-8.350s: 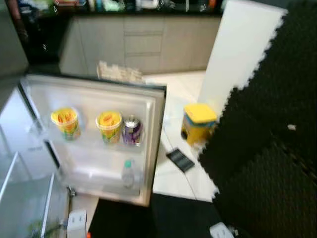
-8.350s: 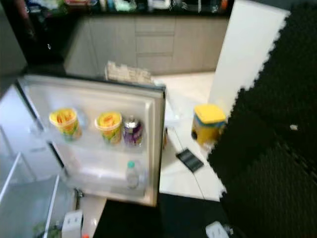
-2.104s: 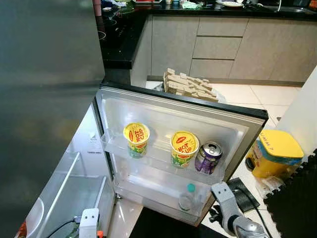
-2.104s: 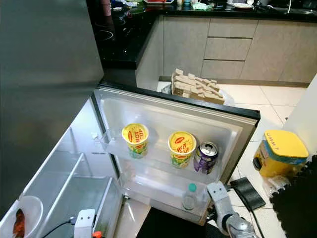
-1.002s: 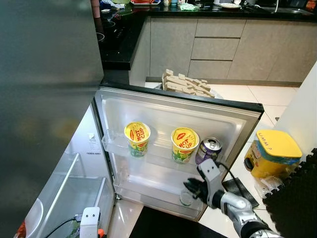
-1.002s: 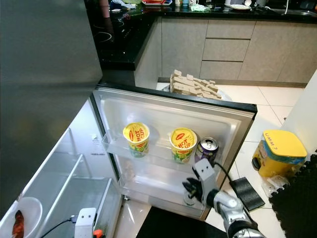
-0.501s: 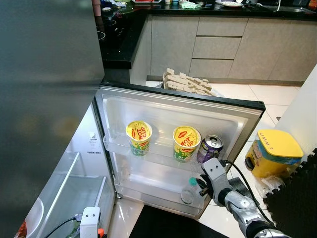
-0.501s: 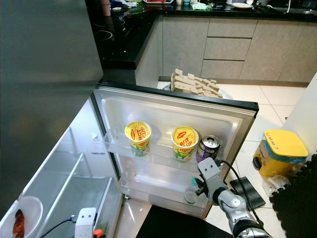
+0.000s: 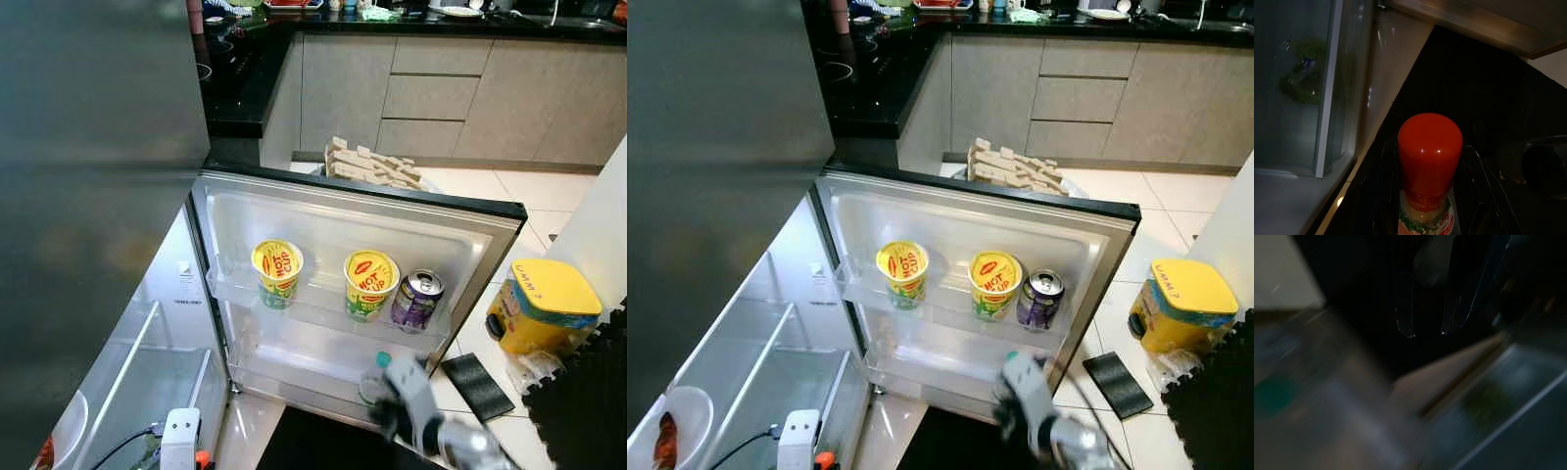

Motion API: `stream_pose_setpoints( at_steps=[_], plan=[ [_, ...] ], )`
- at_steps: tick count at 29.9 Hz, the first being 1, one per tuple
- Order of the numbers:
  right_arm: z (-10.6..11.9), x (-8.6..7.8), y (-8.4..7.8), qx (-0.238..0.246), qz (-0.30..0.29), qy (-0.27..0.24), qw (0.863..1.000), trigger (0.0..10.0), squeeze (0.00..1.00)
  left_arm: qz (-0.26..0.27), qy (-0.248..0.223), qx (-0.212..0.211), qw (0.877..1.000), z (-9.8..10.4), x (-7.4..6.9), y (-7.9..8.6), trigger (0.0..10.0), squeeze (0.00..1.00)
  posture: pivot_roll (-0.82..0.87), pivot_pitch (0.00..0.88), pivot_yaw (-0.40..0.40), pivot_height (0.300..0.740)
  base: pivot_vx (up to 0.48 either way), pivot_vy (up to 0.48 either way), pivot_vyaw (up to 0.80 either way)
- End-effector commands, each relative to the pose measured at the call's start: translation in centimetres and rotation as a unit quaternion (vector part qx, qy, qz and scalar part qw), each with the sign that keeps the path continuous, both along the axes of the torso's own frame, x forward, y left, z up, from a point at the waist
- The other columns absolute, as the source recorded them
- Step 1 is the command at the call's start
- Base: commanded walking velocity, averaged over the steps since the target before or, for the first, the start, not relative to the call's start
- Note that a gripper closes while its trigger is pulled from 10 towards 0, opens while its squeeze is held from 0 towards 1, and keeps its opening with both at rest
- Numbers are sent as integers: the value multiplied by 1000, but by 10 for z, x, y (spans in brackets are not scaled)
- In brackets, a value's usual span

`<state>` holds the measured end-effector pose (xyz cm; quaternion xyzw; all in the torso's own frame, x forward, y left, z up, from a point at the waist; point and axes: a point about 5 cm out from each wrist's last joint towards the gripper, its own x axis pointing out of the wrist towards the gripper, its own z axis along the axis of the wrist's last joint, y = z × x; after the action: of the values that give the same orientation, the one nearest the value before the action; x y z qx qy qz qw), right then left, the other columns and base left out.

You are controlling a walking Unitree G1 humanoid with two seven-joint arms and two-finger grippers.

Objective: Restocking fridge

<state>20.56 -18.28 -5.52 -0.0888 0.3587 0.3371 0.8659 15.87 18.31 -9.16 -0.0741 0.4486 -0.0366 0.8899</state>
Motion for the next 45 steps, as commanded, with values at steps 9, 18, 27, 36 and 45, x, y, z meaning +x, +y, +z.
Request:
stream_pose_setpoints(
  at_steps=[9, 18, 27, 36, 45],
  plan=[
    [-17, -23, -28, -101, -58, 54, 992, 10000, 0, -7, -14, -15, 1000, 3, 6, -5, 10000, 0, -64, 0, -19, 740, 0, 0, 0],
    [-22, -33, -42, -112, -159, 71, 978, 10000, 0, -12, -16, -23, 1000, 3, 8, -6, 10000, 0, -68, 0, -12, 740, 0, -336, 0],
    [-23, -34, -41, -102, -189, 74, 974, 10000, 0, 0, -44, -34, 998, 10, 20, -7, 10000, 0, -66, 0, -9, 740, 0, -94, -260],
    [-18, -24, -41, -92, -200, 55, 974, 10000, 0, -5, -59, -27, 998, 14, 28, -5, 10000, 0, -66, 0, -9, 740, 0, 0, -444],
    [-14, -16, -41, -92, -197, 40, 975, 10000, 0, 5, -76, -12, 997, 19, 35, 3, 10000, 0, -65, 0, -6, 740, 0, 0, 0]
  ],
)
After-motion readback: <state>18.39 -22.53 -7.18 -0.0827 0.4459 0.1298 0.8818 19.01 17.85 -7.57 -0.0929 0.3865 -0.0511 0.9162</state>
